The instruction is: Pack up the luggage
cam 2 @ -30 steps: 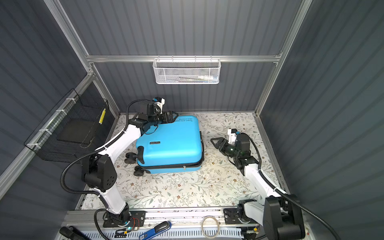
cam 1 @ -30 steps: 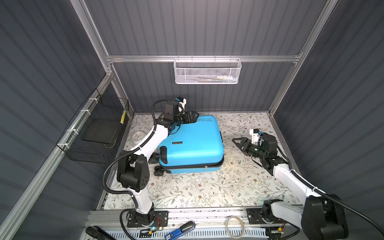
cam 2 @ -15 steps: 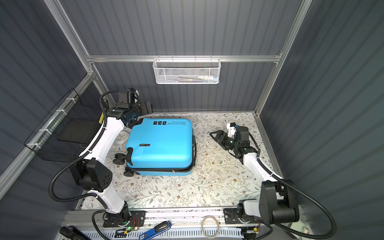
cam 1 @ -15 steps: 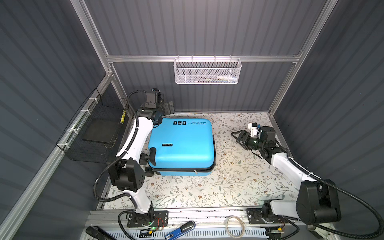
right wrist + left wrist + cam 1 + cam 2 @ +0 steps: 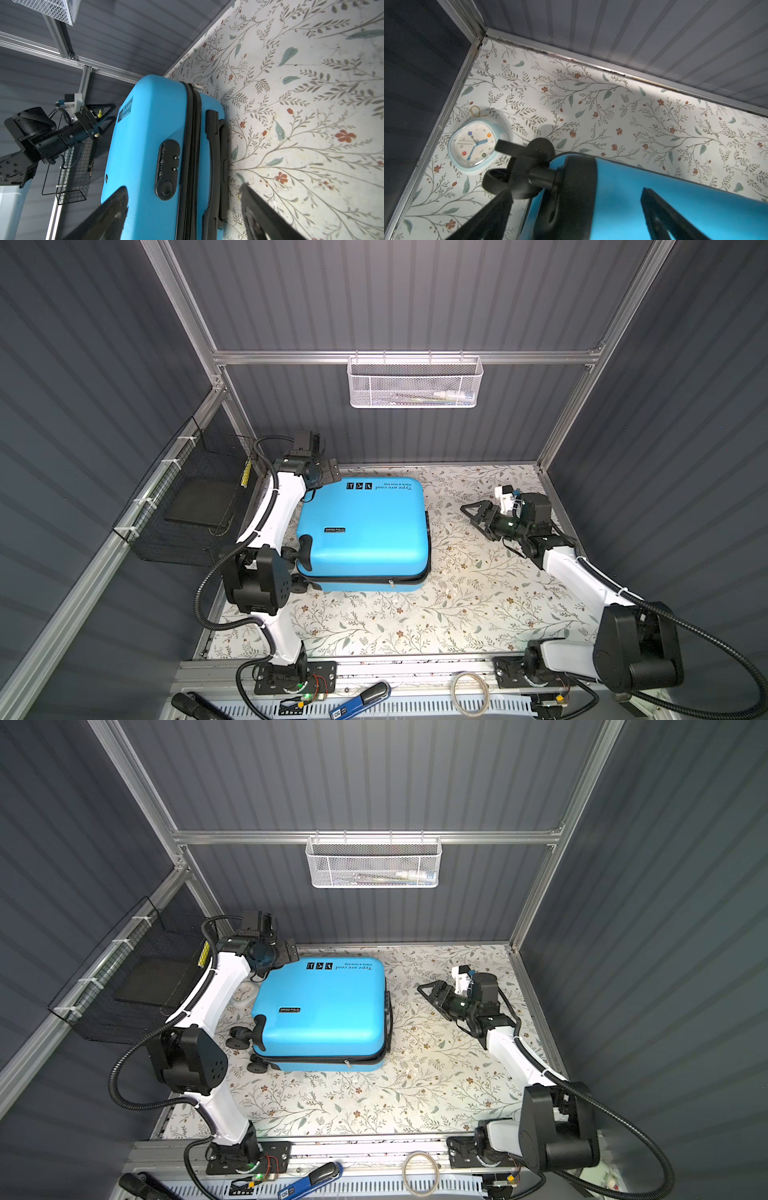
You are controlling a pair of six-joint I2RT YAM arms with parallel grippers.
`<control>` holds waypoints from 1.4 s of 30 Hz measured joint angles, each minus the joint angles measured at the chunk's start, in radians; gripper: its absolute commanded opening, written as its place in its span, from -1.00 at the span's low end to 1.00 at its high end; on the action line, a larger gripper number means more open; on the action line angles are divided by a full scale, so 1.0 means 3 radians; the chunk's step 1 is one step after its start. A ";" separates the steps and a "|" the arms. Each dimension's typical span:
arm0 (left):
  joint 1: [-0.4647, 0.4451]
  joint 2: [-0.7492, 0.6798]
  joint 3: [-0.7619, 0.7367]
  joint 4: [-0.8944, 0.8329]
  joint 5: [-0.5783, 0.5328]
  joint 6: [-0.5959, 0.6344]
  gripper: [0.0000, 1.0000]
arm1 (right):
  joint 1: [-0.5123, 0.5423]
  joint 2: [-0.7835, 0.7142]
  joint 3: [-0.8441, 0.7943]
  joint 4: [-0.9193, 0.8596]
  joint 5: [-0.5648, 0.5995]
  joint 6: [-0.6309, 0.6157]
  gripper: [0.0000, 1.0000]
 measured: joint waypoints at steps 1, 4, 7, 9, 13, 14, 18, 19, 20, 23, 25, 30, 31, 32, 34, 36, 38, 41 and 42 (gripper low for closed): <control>0.0000 -0.0064 -0.0097 -0.0005 -0.0013 -0.0022 1.00 | 0.0000 0.0000 0.0000 0.0009 -0.0006 0.0000 0.72; 0.0000 -0.0267 -0.0319 0.0004 -0.0025 -0.0047 1.00 | -0.0003 0.0001 -0.0009 0.0031 -0.0028 0.0001 0.72; 0.0000 -0.0472 -0.0547 0.0038 0.0031 -0.0080 1.00 | -0.0017 0.0001 -0.0014 0.0043 -0.0041 0.0003 0.72; 0.0000 -0.0539 -0.0651 0.0098 0.0137 -0.0083 1.00 | -0.0038 0.0001 -0.0014 0.0043 -0.0051 0.0001 0.73; 0.0020 -0.0542 -0.0741 0.0249 0.0385 -0.0079 1.00 | -0.0148 -0.0010 -0.0034 0.0042 -0.0065 0.0000 0.73; 0.0034 -0.0537 -0.0741 0.0271 0.0453 -0.0079 1.00 | -0.0183 -0.0022 -0.0047 0.0042 -0.0070 0.0000 0.72; 0.0019 -0.0404 -0.0657 0.0364 0.0645 -0.0079 1.00 | -0.0327 -0.0121 -0.0130 0.0029 -0.0083 0.0001 0.73; -0.0011 -0.0324 -0.0589 0.0379 0.0671 -0.0079 1.00 | -0.0347 -0.0148 -0.0149 0.0024 -0.0083 0.0001 0.72; -0.0048 -0.0240 -0.0514 0.0392 0.0689 -0.0078 1.00 | -0.0357 -0.0169 -0.0163 0.0019 -0.0083 0.0001 0.73; -0.0220 0.0074 -0.0183 0.0449 0.0767 -0.0078 1.00 | -0.0359 -0.0215 -0.0214 0.0017 -0.0084 0.0003 0.72; -0.0369 0.0336 0.0092 0.0532 0.0852 -0.0081 1.00 | -0.0359 -0.0239 -0.0252 0.0013 -0.0086 0.0003 0.72; -0.0679 0.0993 0.0857 0.0632 0.1129 -0.0111 1.00 | -0.0359 -0.0300 -0.0278 -0.0056 -0.0078 -0.0003 0.72; -0.0732 0.1125 0.1029 0.0635 0.1185 -0.0118 1.00 | -0.0362 -0.0320 -0.0278 -0.0083 -0.0071 -0.0006 0.72; -0.0771 0.1226 0.1165 0.0629 0.1223 -0.0121 1.00 | -0.0366 -0.0338 -0.0277 -0.0102 -0.0062 -0.0011 0.72; -0.0820 0.1359 0.1357 0.0629 0.1272 -0.0120 1.00 | -0.0395 -0.0376 -0.0275 -0.0149 -0.0039 -0.0028 0.72; -0.0862 0.1356 0.1373 0.0621 0.1272 -0.0109 1.00 | -0.0463 -0.0412 -0.0270 -0.0201 0.0005 -0.0047 0.72; -0.0874 0.1270 0.1334 0.0637 0.1258 -0.0081 1.00 | -0.0551 -0.0443 -0.0261 -0.0243 0.0056 -0.0060 0.72; -0.0866 0.0879 0.0966 0.0715 0.1166 -0.0047 1.00 | -0.0712 -0.0444 -0.0189 -0.0301 0.0102 -0.0061 0.72; -0.0856 0.0688 0.0809 0.0745 0.1133 -0.0031 1.00 | -0.0769 -0.0418 -0.0128 -0.0318 0.0114 -0.0064 0.72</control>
